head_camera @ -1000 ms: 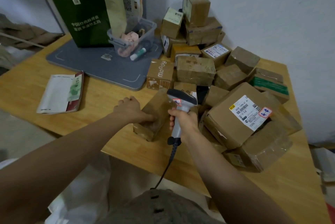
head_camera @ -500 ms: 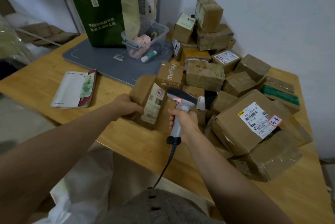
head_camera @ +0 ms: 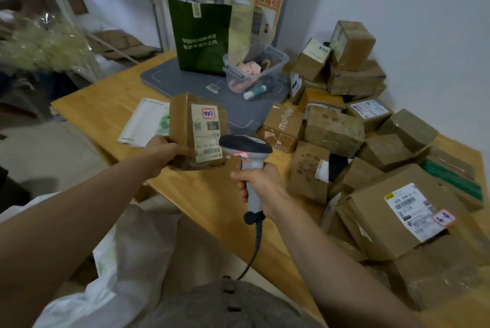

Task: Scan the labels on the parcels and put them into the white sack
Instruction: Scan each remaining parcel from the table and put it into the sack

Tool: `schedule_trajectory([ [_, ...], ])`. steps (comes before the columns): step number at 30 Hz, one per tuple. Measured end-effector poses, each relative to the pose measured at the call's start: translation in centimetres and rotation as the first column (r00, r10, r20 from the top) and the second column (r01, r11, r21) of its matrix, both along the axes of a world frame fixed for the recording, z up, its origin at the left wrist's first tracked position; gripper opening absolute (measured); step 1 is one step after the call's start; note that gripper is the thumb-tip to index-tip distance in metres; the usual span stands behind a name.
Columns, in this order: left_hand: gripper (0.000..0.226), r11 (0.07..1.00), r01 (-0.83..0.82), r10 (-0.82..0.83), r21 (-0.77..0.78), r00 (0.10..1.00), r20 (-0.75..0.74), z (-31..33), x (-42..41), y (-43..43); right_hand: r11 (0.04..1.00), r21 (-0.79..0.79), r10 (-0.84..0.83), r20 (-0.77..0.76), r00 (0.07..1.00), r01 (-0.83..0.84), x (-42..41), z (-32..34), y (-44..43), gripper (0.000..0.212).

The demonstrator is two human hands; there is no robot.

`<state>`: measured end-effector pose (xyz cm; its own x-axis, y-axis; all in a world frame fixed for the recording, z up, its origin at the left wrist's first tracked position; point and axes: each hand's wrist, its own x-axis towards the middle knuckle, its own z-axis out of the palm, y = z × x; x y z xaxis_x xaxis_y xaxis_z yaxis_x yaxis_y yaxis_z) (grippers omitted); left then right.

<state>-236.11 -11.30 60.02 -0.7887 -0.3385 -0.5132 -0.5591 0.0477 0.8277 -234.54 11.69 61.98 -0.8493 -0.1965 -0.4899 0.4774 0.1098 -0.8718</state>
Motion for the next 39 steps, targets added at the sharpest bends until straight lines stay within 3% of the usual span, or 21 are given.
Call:
schedule_trajectory([
  [10, 0.062, 0.993, -0.105, 0.103, -0.057, 0.994, -0.034, 0.4, 1.3, -3.0, 0.975, 0.114, 0.199, -0.056, 0.978, -0.191, 0.5, 0.0, -1.9, 0.017],
  [32, 0.056, 0.985, -0.170, 0.170, 0.000, 0.984, -0.060, 0.1, 2.4, -4.7, 0.956, 0.140, 0.269, -0.062, 0.961, -0.259, 0.5, -0.3, -4.3, 0.013],
  [36, 0.058, 0.940, -0.305, 0.315, 0.154, 0.948, -0.043, 0.1, 3.5, -5.4, 0.957, 0.090, 0.282, -0.051, 0.958, -0.277, 0.5, -0.4, -5.0, 0.016],
  [39, 0.039, 0.847, -0.453, 0.483, 0.279, 0.874, -0.047, 0.2, 5.1, -7.1, 0.949, 0.070, 0.309, -0.040, 0.950, -0.306, 0.4, -0.3, -6.2, 0.022],
])
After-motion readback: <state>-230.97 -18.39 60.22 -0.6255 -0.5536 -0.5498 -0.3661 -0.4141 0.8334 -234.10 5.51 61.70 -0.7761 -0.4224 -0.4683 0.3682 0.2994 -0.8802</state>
